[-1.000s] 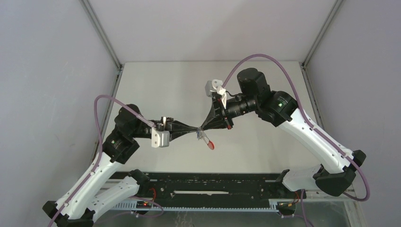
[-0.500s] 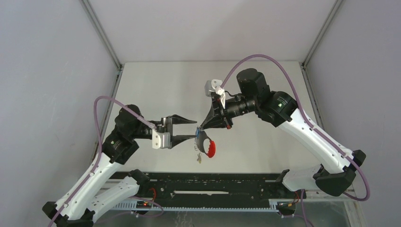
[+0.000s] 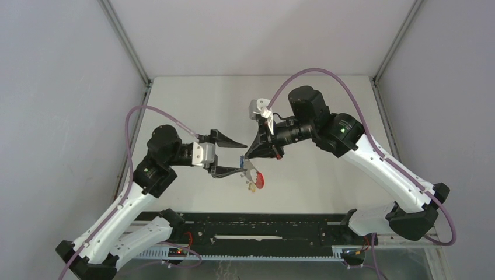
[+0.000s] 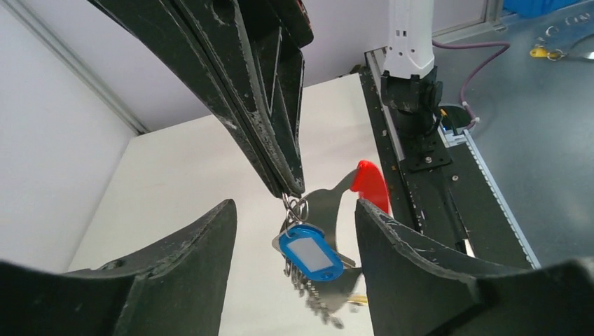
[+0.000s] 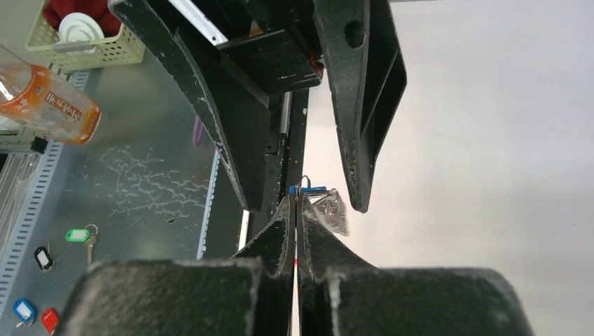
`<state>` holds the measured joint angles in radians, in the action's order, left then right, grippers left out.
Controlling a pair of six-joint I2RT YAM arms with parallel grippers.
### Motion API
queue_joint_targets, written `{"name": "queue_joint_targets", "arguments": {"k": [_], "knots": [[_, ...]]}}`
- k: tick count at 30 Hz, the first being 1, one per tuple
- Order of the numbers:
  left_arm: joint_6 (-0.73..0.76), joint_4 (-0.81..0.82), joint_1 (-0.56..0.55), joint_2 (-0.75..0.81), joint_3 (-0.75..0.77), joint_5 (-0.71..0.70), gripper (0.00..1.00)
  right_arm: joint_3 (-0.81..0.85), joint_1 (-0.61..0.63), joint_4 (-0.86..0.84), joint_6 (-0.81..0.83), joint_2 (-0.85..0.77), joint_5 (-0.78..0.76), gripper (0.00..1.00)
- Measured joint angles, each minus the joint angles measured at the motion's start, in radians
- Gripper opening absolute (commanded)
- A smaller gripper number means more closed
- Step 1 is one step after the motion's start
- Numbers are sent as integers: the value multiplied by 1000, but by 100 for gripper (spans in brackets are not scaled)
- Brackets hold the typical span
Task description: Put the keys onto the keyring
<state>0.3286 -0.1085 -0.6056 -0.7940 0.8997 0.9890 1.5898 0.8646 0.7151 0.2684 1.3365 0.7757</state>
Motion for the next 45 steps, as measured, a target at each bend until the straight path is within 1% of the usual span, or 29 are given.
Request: {"name": "queue_joint_targets", "arguments": {"k": [5,13,18,21,25,31,36,40,45], "knots": [[34,1,0,5,-27,-30,59,13,1,0,-16,8,-32,0],[177,-32,-1,58,-69,-101,39,20,0,-1,-40,16,-59,0],[195,1,-5,80,-87,-145,31,20,0,-1,-51,20,-69,0],[194,19,-5,81,-91,-154,24,20,0,-3,-56,20,-68,0],[195,34,-5,81,-95,-165,18,19,-2,-3,-64,20,-68,0],[228,40,-5,86,-96,-182,1,11,-15,-11,-75,19,-63,0],[283,40,-6,95,-96,-191,0,-11,-24,-25,-93,19,-56,0],[356,46,-9,121,-117,-194,0,-24,-31,-41,-108,19,-55,0],[505,36,-23,169,-168,-206,0,-53,-44,-76,-145,10,-37,0]]}}
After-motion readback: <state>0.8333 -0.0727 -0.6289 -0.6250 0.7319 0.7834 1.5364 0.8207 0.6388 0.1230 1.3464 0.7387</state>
